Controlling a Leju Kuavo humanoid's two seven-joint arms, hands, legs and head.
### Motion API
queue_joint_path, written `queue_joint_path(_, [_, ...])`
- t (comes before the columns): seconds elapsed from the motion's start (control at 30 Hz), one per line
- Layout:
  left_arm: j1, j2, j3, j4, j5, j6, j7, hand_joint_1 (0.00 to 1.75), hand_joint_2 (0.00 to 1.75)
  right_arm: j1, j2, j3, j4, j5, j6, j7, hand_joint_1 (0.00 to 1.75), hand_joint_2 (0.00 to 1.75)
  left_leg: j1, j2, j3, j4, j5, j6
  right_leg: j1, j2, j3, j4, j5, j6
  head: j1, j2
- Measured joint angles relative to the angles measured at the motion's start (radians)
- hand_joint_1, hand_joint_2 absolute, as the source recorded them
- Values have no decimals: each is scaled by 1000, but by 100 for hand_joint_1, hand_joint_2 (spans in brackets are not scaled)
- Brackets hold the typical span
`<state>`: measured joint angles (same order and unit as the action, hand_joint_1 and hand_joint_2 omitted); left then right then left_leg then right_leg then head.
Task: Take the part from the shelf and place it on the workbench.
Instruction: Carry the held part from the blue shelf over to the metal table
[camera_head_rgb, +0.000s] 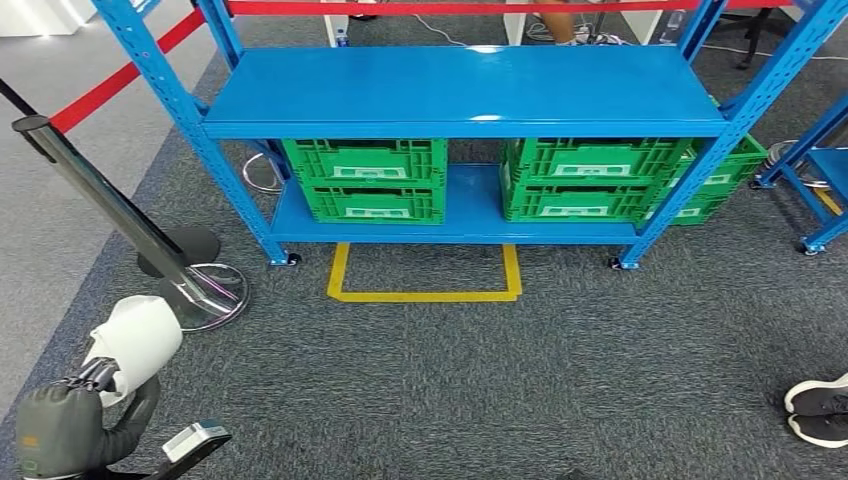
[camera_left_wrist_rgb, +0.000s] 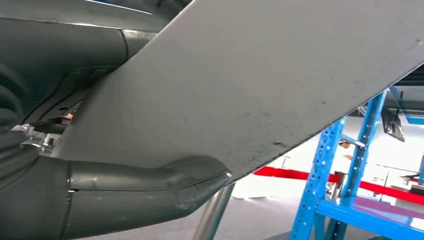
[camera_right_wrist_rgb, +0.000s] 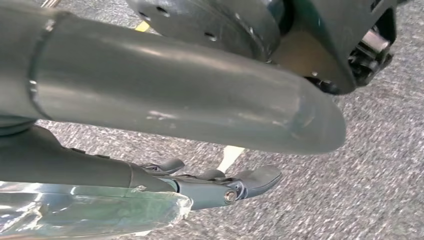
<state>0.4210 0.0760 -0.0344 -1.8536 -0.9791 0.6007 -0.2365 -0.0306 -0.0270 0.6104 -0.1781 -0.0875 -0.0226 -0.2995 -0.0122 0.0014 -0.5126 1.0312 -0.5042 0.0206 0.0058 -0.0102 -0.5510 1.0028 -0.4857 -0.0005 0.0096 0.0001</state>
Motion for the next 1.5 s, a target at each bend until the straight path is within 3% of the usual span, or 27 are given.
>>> queue_joint_path(0.13, [-1, 0, 2, -2, 23, -18, -2, 175, 175, -1, 1, 0, 0, -4, 1, 0, 0, 0, -2, -2, 7, -58, 11, 14, -4, -5, -20, 4, 5, 22, 0, 0])
queue_joint_path(0.2, [-1, -1, 2, -2, 52, -37, -8, 175, 175, 0, 0, 0, 0, -4, 1, 0, 0, 0, 4, -7, -3, -70, 28, 21, -5, 1, -47, 65, -54, 30, 3, 0])
queue_joint_path(0.27, [-1, -3, 1, -2, 83, -54, -14, 175, 175, 0, 0, 0, 0, -4, 1, 1, 0, 0, 3, -15, -22, -70, 43, 24, -8, 6, -87, 187, -134, 37, 5, 0])
queue_joint_path(0.3, [-1, -5, 1, -2, 96, -62, -15, 175, 175, 0, 0, 0, 0, -4, 1, 1, 0, 0, 3, -21, -31, -69, 50, 23, -9, 7, -99, 239, -154, 39, 4, 0])
queue_joint_path(0.33, [-1, -7, 1, -2, 107, -68, -16, 175, 175, 1, 0, 0, 0, -4, 1, 1, 0, 0, 2, -28, -39, -69, 58, 21, -9, 7, -98, 260, -155, 41, 4, 0])
queue_joint_path(0.4, [-1, -13, 1, -2, 122, -74, -15, 175, 175, 1, -1, 0, 0, -4, 1, 1, 0, 0, 3, -45, -54, -66, 71, 15, -10, 15, -34, 181, -105, 41, 4, 0])
queue_joint_path(0.47, [-2, -24, 1, -2, 130, -74, -7, 175, 175, 2, -2, 0, 0, -4, 1, 1, 0, 0, 3, -64, -67, -61, 82, 6, -14, 55, 61, 33, -65, 36, 3, 0])
queue_joint_path(0.53, [-5, -36, 3, -2, 140, -72, 6, 175, 175, 4, -2, 0, 0, -4, 1, 1, 0, 0, 1, -82, -78, -56, 94, -3, -16, 84, 100, -33, -63, 31, 3, 0])
queue_joint_path(0.6, [-6, -49, 8, -3, 151, -70, 16, 175, 175, 7, -1, 0, 0, -4, 1, 2, 0, 0, 1, -101, -86, -52, 104, -13, -16, 66, 93, -35, -59, 23, 4, 0])
queue_joint_path(0.63, [-5, -56, 11, -3, 156, -68, 19, 175, 175, 8, 0, 0, 0, -4, 1, 2, 0, 0, 1, -95, -92, -45, 100, -18, -18, 53, 88, -35, -55, 15, 2, 0])
queue_joint_path(0.67, [-5, -62, 16, -4, 162, -67, 21, 175, 175, 9, 0, 0, 0, -4, 1, 2, 0, 0, 1, -81, -102, -25, 80, -23, -19, 38, 84, -37, -50, 6, 0, 0])
queue_joint_path(0.73, [-6, -70, 25, -5, 176, -66, 19, 175, 175, 12, 1, 0, 1, -5, 1, 3, 0, 0, 4, -34, -138, 70, 1, -35, -19, 10, 74, -38, -42, -6, -7, 0])
queue_joint_path(0.8, [-7, -78, 33, -5, 196, -69, 12, 175, 175, 16, 1, 0, 2, -8, 1, 3, 0, 0, 13, -14, -175, 196, -69, -45, -17, -21, 64, -36, -37, -8, -9, 0])
queue_joint_path(0.83, [-6, -84, 37, -5, 208, -73, 7, 175, 175, 17, 1, 0, 2, -9, 1, 3, 0, 0, 16, -10, -177, 230, -78, -49, -17, -36, 60, -35, -35, -7, -10, 0])
queue_joint_path(0.87, [-4, -90, 42, -5, 220, -79, 1, 175, 175, 17, 1, 0, 3, -9, 1, 4, 0, 0, 19, -7, -160, 226, -67, -50, -17, -51, 57, -34, -34, -6, -10, 0])
queue_joint_path(0.9, [-3, -97, 48, -5, 230, -86, -3, 175, 175, 17, 1, 0, 3, -9, 1, 4, 0, 0, 21, -1, -125, 183, -42, -50, -17, -65, 56, -32, -33, -5, -10, 0])
queue_joint_path(1.0, [-2, -114, 70, -11, 244, -100, -12, 175, 175, 15, 1, 0, 3, -9, 1, 4, 0, 0, 13, 57, 1, -12, 14, -37, -13, -100, 63, -29, -31, 3, -9, 0])
queue_joint_path(1.03, [-1, -119, 77, -15, 246, -101, -13, 175, 175, 15, 1, 0, 3, -9, 1, 4, 0, 0, 8, 71, 17, -45, 16, -30, -11, -110, 64, -28, -29, 8, -9, 0])
queue_joint_path(1.1, [5, -128, 93, -22, 247, -101, -13, 175, 175, 13, 1, 0, 3, -9, 1, 4, 0, 0, 2, 62, 12, -60, 17, -16, -10, -130, 65, -29, -24, 20, -10, 0])
queue_joint_path(1.13, [9, -134, 100, -25, 247, -101, -14, 175, 175, 12, 1, 0, 3, -10, 1, 4, 0, 0, 3, 51, 9, -64, 21, -10, -12, -124, 62, -27, -28, 25, -11, 0])
queue_joint_path(1.2, [12, -145, 114, -33, 246, -98, -15, 175, 175, 11, 1, 0, 3, -11, 1, 4, 0, 0, 8, 31, 3, -73, 32, 5, -16, -67, 36, 23, -68, 33, -8, 0])
queue_joint_path(1.27, [13, -157, 127, -40, 232, -89, -21, 175, 175, 16, 1, 0, 3, -13, 1, 4, 0, 0, 8, 7, -7, -74, 41, 17, -18, -4, -25, 156, -138, 37, -4, 0])
queue_joint_path(1.33, [16, -170, 141, -44, 194, -73, -30, 175, 175, 21, 1, 0, 3, -14, 1, 4, 0, 0, 5, -20, -15, -72, 47, 21, -18, 8, -76, 265, -172, 39, -5, 0])
queue_joint_path(1.37, [19, -177, 149, -47, 168, -65, -33, 175, 175, 23, 1, 0, 3, -14, 1, 4, 0, 0, 3, -35, -17, -71, 49, 21, -18, 10, -77, 267, -158, 38, -4, 0])
queue_joint_path(1.4, [22, -182, 156, -51, 146, -58, -35, 175, 175, 23, 1, 0, 4, -14, 1, 4, 0, 0, 2, -50, -18, -70, 51, 19, -18, 14, -60, 229, -127, 36, -4, 0])
queue_joint_path(1.47, [26, -192, 171, -61, 113, -48, -37, 175, 175, 22, 1, 0, 4, -14, 0, 4, 0, 0, 0, -77, -20, -65, 53, 14, -19, 50, 5, 92, -54, 29, -4, 0])
queue_joint_path(1.5, [27, -195, 178, -66, 99, -43, -39, 175, 175, 22, 1, 0, 4, -14, 1, 4, 0, 0, -1, -89, -25, -59, 54, 11, -21, 72, 31, 32, -36, 26, -5, 0])
